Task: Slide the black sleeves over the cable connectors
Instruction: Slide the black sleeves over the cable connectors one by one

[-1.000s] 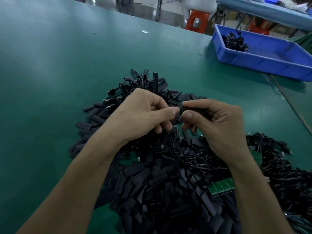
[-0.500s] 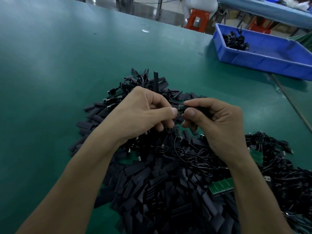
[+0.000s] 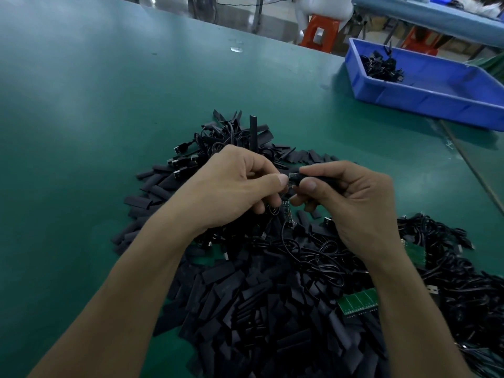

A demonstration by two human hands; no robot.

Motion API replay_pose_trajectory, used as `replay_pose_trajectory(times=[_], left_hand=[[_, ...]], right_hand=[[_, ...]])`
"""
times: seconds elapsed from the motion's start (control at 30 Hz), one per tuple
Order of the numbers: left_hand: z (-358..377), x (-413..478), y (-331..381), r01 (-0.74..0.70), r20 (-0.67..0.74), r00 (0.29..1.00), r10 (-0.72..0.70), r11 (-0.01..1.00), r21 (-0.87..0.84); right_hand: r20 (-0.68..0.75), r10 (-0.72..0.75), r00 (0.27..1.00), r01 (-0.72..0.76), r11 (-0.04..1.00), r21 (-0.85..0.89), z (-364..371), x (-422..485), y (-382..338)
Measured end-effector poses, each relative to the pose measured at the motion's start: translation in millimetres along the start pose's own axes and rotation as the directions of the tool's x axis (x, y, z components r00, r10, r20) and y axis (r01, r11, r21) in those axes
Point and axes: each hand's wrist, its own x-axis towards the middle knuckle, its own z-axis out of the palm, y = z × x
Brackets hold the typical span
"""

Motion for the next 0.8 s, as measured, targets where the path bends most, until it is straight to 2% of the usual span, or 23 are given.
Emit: replay_pose_trajectory(times=[0.2, 0.53, 0.8], left_hand=[[-1.8, -0.4, 0.8, -0.006, 0.021, 1.0, 0.007, 0.998, -0.055], [-4.1, 0.6, 0.5, 0.017, 0.079, 0.997, -0.011, 0.997, -0.076], [-1.2, -0.3, 2.4, 0.004, 0.023, 1.0, -0.003, 0.998, -0.059]], right_hand=[[-0.023, -0.008, 1.0, 0.009, 1.0, 0.011, 1.1, -1.3, 1.3], [0.028, 0.023, 0.999, -0.023, 0.999, 0.032, 0.0, -1.3, -0.6], [0.004, 0.094, 0.996, -0.094, 0.988, 0.12, 4.1, -3.5, -3.2]])
